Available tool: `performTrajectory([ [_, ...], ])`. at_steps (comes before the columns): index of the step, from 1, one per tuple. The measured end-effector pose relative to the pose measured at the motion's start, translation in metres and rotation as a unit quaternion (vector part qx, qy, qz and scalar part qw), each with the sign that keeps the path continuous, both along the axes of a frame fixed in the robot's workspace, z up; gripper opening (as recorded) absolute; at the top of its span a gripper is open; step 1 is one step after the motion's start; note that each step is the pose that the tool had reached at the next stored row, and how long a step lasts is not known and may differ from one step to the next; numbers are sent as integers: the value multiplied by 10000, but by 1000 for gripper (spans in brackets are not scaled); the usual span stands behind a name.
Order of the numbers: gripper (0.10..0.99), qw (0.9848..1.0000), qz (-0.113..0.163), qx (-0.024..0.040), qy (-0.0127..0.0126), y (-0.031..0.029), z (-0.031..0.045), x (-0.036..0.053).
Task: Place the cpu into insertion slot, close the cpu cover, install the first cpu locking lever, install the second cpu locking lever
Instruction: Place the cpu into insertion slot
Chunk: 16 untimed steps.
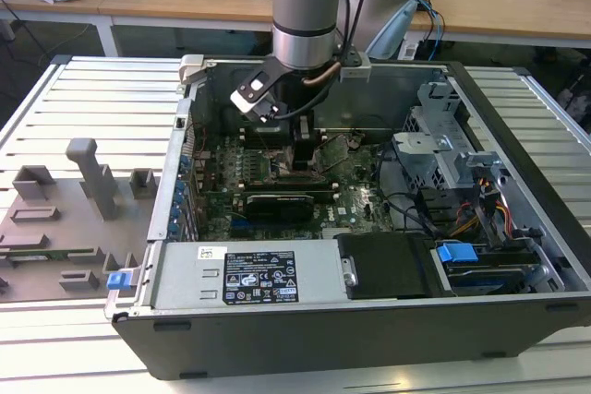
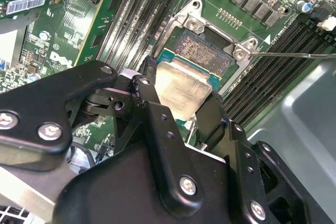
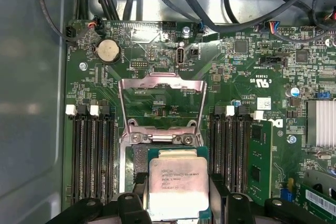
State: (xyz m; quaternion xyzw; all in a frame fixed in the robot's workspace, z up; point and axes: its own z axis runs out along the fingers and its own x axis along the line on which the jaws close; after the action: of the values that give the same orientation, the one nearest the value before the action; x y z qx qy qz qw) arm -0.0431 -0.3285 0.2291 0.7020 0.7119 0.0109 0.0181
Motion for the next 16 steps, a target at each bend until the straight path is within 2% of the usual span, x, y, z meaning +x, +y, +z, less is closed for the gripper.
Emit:
performTrajectory([
  [8,545,10000,0,-1,1,1,-43,-3],
  [11,545,10000,-1,-1,0,15,-78,-12],
  [16,545,10000,0,0,0,48,-85,-29],
])
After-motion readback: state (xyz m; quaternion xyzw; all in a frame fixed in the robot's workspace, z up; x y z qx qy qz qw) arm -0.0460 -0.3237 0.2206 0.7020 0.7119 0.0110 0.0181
